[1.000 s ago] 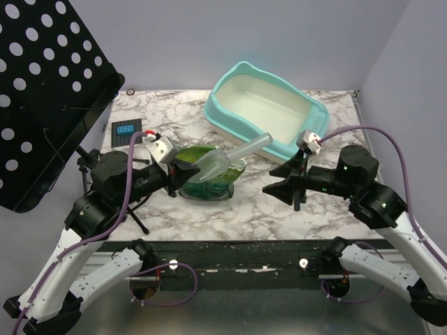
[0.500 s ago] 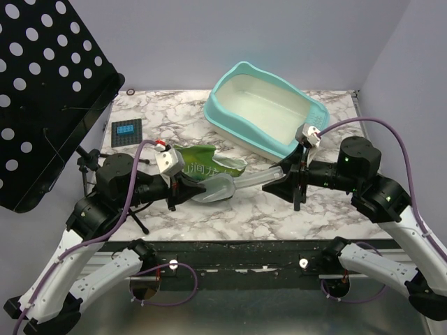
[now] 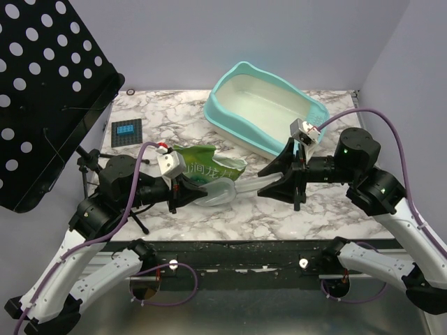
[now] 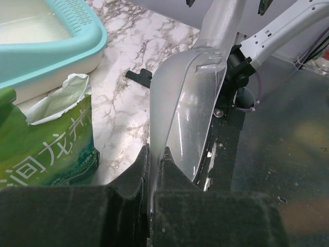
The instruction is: Fill the litter box with clean litter
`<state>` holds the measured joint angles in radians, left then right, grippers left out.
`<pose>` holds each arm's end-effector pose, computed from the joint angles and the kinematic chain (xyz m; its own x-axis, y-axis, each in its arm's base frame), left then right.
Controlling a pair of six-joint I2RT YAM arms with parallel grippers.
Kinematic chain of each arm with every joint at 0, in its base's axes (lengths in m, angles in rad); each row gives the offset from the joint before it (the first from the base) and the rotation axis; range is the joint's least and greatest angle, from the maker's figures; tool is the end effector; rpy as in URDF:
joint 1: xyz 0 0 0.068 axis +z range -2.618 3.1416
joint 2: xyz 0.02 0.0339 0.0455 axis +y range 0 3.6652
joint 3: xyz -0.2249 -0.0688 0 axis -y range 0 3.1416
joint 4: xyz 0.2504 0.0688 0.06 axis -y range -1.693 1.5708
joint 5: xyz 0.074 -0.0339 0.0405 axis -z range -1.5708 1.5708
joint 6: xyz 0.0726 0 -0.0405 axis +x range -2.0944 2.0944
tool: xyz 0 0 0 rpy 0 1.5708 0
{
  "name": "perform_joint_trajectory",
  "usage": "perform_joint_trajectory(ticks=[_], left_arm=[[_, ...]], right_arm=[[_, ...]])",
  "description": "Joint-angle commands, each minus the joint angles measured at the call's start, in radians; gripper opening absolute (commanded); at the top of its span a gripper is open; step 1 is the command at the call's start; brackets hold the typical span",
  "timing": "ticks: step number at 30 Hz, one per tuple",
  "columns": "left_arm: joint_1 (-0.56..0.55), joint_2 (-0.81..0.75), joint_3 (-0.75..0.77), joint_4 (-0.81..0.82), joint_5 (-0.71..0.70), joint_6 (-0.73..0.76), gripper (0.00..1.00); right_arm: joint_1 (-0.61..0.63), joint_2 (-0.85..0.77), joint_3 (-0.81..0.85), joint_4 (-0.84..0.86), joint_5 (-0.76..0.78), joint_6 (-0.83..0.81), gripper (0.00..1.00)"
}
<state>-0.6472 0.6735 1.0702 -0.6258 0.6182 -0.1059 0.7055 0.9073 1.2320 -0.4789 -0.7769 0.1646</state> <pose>0.1196 -0.1431 0.3756 -0.2797 0.1034 -0.9545 0.9172 0.3225 -0.2338 0.1375 0.1840 0.4081 -0.2775 -0.0829 -0.9571 -0.9572 0.1087 0.2681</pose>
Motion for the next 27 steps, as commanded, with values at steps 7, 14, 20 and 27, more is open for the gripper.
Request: perform_joint_trajectory(ticks=[7, 14, 20, 27], left_arm=[[0.001, 0.006, 0.007, 0.055, 0.015, -0.020, 0.00], [0.001, 0.009, 0.010, 0.057, 0.015, -0.020, 0.00], [0.003, 0.011, 0.010, 0.052, 0.011, -0.015, 0.00], [0.004, 0.014, 0.016, 0.054, -0.011, -0.017, 0.00]], right_arm=[[0.002, 0.033, 0.018, 0.082, -0.061, 0.073, 0.58], [0.000, 0.051, 0.020, 0.097, -0.058, 0.079, 0.48], [0.002, 0.062, 0.018, 0.097, -0.053, 0.075, 0.33], [0.002, 0.067, 0.009, 0.094, -0.055, 0.073, 0.00]])
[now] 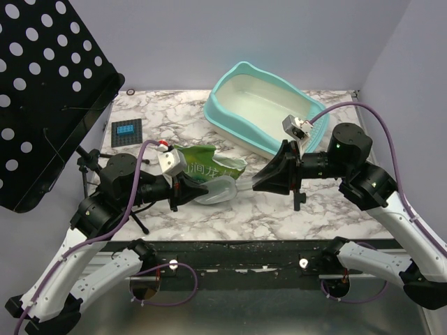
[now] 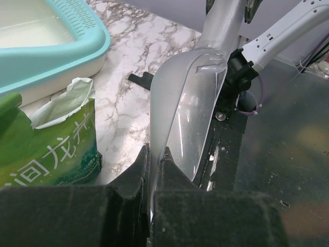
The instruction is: Fill the litter box with clean litter
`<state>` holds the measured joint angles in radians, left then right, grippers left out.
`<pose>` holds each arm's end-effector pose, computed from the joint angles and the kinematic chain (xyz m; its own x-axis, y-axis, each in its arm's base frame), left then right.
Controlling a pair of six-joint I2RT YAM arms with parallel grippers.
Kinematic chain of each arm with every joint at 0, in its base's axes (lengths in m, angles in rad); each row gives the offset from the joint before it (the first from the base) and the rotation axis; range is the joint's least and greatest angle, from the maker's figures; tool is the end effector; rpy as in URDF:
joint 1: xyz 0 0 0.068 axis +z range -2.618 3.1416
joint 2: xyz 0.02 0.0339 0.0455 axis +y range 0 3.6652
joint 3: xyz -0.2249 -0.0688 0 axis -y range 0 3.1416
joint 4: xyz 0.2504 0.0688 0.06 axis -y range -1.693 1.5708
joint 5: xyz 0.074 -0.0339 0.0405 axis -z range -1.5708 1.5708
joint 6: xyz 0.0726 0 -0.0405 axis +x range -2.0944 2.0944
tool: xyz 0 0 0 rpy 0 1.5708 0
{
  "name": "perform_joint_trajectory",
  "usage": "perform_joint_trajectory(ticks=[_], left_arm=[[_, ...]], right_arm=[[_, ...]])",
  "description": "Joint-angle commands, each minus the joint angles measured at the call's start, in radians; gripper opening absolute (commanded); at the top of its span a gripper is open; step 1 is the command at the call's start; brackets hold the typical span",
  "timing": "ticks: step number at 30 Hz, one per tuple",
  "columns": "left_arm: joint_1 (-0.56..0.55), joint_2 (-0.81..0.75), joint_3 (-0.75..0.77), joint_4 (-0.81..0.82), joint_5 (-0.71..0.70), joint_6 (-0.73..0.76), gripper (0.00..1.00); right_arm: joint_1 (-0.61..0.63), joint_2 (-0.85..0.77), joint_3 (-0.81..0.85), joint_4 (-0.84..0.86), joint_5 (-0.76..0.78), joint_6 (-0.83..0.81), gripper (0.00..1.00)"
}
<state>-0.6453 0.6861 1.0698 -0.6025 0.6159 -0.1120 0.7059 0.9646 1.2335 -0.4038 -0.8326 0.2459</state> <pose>0.1232 -0.1453 0.3764 -0.2775 0.0948 -0.9560 0.9162 0.3256 -0.2337 0.1471 0.1960 0.4062 -0.3413 -0.0757 -0.9369 -0.9395 0.0568 0.3377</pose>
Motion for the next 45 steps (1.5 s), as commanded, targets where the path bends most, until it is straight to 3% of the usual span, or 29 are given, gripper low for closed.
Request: perform_joint_trajectory(ticks=[1, 2, 3, 4, 9, 12, 19, 28, 45], left_arm=[[0.001, 0.003, 0.019, 0.029, -0.011, -0.008, 0.00], [-0.001, 0.007, 0.025, 0.027, -0.018, -0.005, 0.00], [-0.001, 0.010, 0.031, 0.024, -0.025, 0.000, 0.06], [-0.001, 0.012, 0.039, 0.023, -0.031, 0.008, 0.18], [-0.001, 0.024, 0.079, 0.003, -0.070, 0.084, 0.55], [0.001, 0.042, 0.133, -0.031, -0.148, 0.147, 0.67], [-0.001, 0.157, 0.280, -0.101, -0.409, 0.282, 0.71], [-0.016, 0.352, 0.311, -0.132, -0.602, 0.524, 0.77], [-0.017, 0.518, 0.305, -0.207, -0.608, 0.661, 0.84]], right_arm=[[0.001, 0.010, 0.004, 0.017, 0.000, -0.008, 0.00], [0.001, 0.006, 0.001, 0.017, 0.000, -0.011, 0.00], [0.001, 0.005, -0.003, 0.017, 0.009, -0.014, 0.00], [0.000, -0.001, -0.008, 0.017, 0.018, -0.013, 0.00], [0.001, -0.035, 0.004, -0.012, 0.111, -0.020, 0.00], [0.001, -0.059, 0.046, -0.064, 0.191, -0.039, 0.00], [0.001, -0.081, 0.124, -0.259, 0.411, -0.085, 0.00], [0.001, -0.145, 0.077, -0.303, 0.455, -0.097, 0.00], [0.001, -0.182, 0.000, -0.317, 0.457, -0.120, 0.00]])
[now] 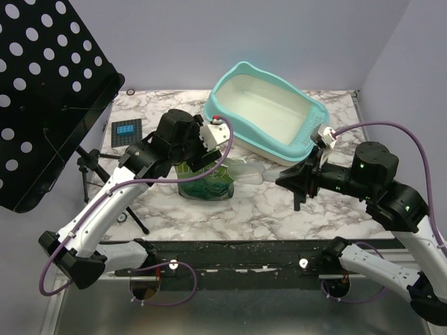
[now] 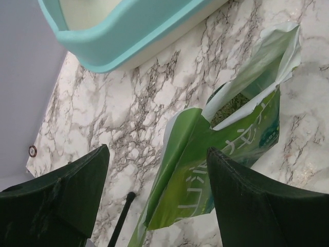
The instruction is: Fill the litter box with clean litter
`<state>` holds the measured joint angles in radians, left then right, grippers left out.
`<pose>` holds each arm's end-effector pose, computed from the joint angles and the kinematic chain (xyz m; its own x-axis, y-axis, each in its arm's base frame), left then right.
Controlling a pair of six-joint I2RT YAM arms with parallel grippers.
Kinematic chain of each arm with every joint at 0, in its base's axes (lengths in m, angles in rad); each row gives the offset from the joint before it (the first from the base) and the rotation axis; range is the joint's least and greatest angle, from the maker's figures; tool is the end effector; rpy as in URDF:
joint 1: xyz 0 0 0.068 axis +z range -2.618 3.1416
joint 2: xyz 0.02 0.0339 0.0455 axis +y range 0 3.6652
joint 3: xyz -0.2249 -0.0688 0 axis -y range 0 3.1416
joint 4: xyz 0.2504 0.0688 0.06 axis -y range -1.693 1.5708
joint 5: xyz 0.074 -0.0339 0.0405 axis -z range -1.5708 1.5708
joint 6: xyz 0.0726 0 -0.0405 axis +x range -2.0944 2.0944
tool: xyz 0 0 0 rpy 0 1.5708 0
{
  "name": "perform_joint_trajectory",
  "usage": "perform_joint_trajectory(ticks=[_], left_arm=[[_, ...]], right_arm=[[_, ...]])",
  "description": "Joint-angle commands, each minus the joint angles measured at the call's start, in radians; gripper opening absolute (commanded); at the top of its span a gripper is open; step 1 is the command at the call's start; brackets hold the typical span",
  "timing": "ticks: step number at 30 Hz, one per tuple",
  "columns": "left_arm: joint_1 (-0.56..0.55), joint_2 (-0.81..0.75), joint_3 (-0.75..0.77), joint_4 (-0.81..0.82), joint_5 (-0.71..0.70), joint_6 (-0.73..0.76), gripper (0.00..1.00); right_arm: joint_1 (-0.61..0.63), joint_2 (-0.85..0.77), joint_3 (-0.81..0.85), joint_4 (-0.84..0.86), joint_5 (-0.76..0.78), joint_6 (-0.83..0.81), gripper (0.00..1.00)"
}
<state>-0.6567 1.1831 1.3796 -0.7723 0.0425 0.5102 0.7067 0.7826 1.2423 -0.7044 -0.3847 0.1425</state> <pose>0.2292 -0.1806 0.3497 -0.0647 0.6659 -0.7432 0.7675 0.5092 0.3894 0.1309 0.1476 0.4027 -0.3072 -0.0892 -0.9475 -0.8437 0.4861 0.2278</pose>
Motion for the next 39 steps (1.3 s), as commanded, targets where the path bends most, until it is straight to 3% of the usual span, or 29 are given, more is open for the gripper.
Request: perform_joint_trajectory(ticks=[1, 3, 5, 6, 8, 10, 16, 23, 39], left_arm=[[-0.006, 0.032, -0.010, -0.039, -0.062, 0.039, 0.84], [-0.006, 0.044, -0.011, -0.036, -0.069, 0.037, 0.82], [-0.006, 0.049, -0.022, -0.030, -0.052, 0.033, 0.72], [-0.006, 0.049, -0.031, -0.028, -0.043, 0.031, 0.62], [-0.004, 0.047, -0.054, -0.016, -0.049, 0.024, 0.22], [-0.008, 0.036, -0.085, 0.005, -0.053, 0.013, 0.00], [-0.041, -0.068, -0.180, 0.089, -0.067, -0.039, 0.00], [-0.067, -0.232, -0.313, 0.197, -0.084, -0.070, 0.00], [-0.112, -0.275, -0.379, 0.260, -0.084, -0.087, 0.00]], right_arm=[[0.000, 0.001, -0.010, -0.017, 0.010, -0.017, 0.00], [-0.001, 0.006, -0.009, -0.017, 0.006, -0.017, 0.00], [0.000, 0.009, -0.009, -0.018, 0.006, -0.017, 0.00], [0.000, 0.010, -0.010, -0.017, 0.009, -0.017, 0.00], [0.000, 0.018, -0.010, -0.018, 0.018, -0.017, 0.00], [0.000, 0.026, -0.009, -0.023, 0.041, -0.017, 0.00], [-0.001, 0.070, 0.022, -0.027, 0.119, -0.030, 0.00], [0.000, 0.178, 0.091, -0.072, 0.096, -0.078, 0.00], [0.002, 0.296, 0.183, -0.109, 0.058, -0.132, 0.00]])
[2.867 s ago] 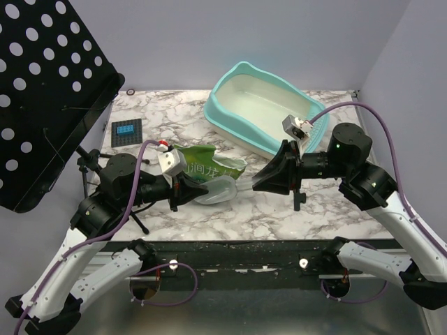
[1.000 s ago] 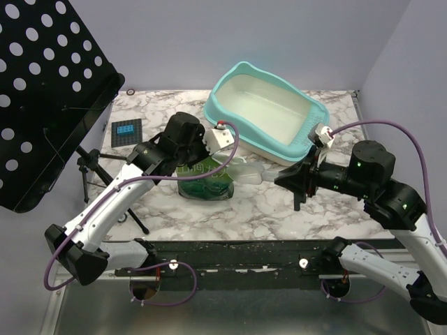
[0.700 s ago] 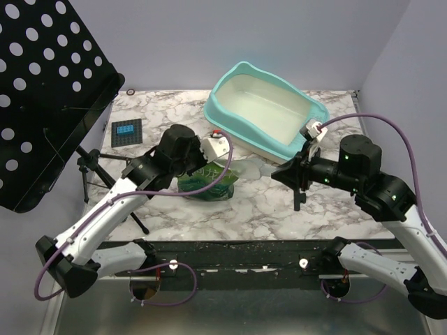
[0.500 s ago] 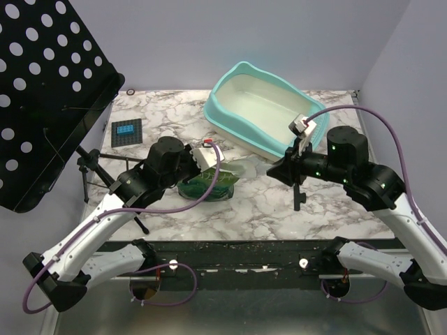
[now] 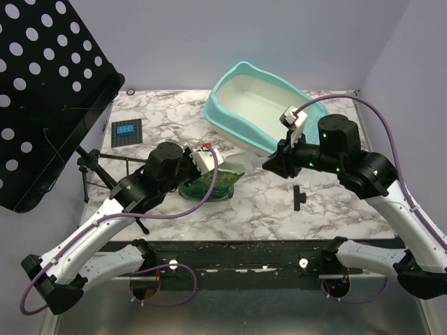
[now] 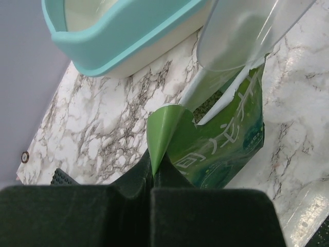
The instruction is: Fill the litter box with clean litter
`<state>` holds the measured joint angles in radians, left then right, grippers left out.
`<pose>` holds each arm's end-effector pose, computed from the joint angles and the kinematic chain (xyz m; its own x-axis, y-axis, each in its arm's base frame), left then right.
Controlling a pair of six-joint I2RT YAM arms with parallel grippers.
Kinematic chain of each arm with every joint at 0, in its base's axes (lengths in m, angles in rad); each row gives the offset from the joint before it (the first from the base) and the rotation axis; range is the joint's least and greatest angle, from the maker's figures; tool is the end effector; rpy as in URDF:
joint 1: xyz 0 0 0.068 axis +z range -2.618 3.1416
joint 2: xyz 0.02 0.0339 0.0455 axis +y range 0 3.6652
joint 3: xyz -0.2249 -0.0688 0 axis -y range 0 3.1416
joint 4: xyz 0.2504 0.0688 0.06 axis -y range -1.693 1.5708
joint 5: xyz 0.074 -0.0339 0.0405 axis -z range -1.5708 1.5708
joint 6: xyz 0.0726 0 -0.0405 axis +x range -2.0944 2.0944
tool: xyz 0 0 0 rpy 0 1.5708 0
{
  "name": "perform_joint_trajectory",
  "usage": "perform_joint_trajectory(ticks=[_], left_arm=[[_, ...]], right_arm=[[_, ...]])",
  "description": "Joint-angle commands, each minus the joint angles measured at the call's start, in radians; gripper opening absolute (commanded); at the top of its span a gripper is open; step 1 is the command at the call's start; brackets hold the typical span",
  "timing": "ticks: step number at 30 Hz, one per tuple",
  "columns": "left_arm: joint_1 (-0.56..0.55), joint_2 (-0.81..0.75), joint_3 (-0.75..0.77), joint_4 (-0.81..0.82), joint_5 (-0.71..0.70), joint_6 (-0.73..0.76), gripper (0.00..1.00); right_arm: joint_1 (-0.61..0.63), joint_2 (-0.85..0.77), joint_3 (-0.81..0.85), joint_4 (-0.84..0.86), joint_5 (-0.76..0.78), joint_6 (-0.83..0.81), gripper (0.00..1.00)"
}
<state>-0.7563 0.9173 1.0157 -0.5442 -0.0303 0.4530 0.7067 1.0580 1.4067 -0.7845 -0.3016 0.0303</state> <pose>0.1898 -0.1760 0.3132 0.0095 0.5925 -0.8055 0.7361 0.5411 0.4066 0.1795 0.1816 0.3909 -0.3459 -0.2573 -0.9023 -0.8147 0.5594 0.1528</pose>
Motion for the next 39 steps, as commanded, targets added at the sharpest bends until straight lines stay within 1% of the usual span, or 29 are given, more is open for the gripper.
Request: perform_joint_trajectory(ticks=[1, 2, 5, 12, 16, 19, 24, 27, 28, 30, 33, 36, 39], left_arm=[[-0.012, -0.011, -0.016, 0.032, -0.016, -0.030, 0.00], [-0.012, -0.009, -0.016, 0.033, -0.019, -0.033, 0.00], [-0.014, -0.006, -0.009, 0.032, -0.016, -0.039, 0.00], [-0.023, -0.001, 0.024, 0.027, 0.023, -0.063, 0.00], [-0.064, -0.003, 0.070, 0.015, 0.029, -0.076, 0.00], [-0.116, -0.014, 0.087, 0.009, 0.007, -0.074, 0.00], [-0.236, 0.003, 0.118, -0.025, -0.123, -0.082, 0.00], [-0.349, 0.032, 0.136, -0.042, -0.265, -0.086, 0.00], [-0.379, 0.038, 0.130, -0.039, -0.301, -0.080, 0.00], [-0.403, 0.038, 0.086, -0.010, -0.339, -0.079, 0.00], [-0.408, 0.019, 0.012, 0.032, -0.345, -0.077, 0.00], [-0.408, -0.012, -0.028, 0.049, -0.359, -0.079, 0.00], [-0.411, -0.064, -0.092, 0.085, -0.361, -0.051, 0.00]], right_arm=[[0.002, 0.023, 0.017, -0.027, -0.028, -0.020, 0.00], [0.002, 0.026, 0.015, -0.027, -0.031, -0.048, 0.00], [0.010, 0.037, 0.012, -0.024, -0.044, -0.055, 0.00], [0.049, 0.117, 0.015, -0.015, 0.018, -0.061, 0.00], [0.080, 0.184, 0.047, -0.015, 0.039, -0.046, 0.00], [0.083, 0.233, 0.077, -0.015, 0.076, -0.033, 0.00], [0.083, 0.293, 0.124, -0.048, 0.143, 0.046, 0.00], [0.083, 0.303, 0.149, -0.096, 0.231, 0.085, 0.00], [0.082, 0.304, 0.156, -0.113, 0.258, 0.094, 0.00], [0.076, 0.313, 0.176, -0.150, 0.282, 0.117, 0.00], [0.068, 0.355, 0.228, -0.221, 0.269, 0.137, 0.00], [0.054, 0.404, 0.281, -0.298, 0.263, 0.148, 0.00], [0.033, 0.438, 0.294, -0.321, 0.219, 0.149, 0.00]])
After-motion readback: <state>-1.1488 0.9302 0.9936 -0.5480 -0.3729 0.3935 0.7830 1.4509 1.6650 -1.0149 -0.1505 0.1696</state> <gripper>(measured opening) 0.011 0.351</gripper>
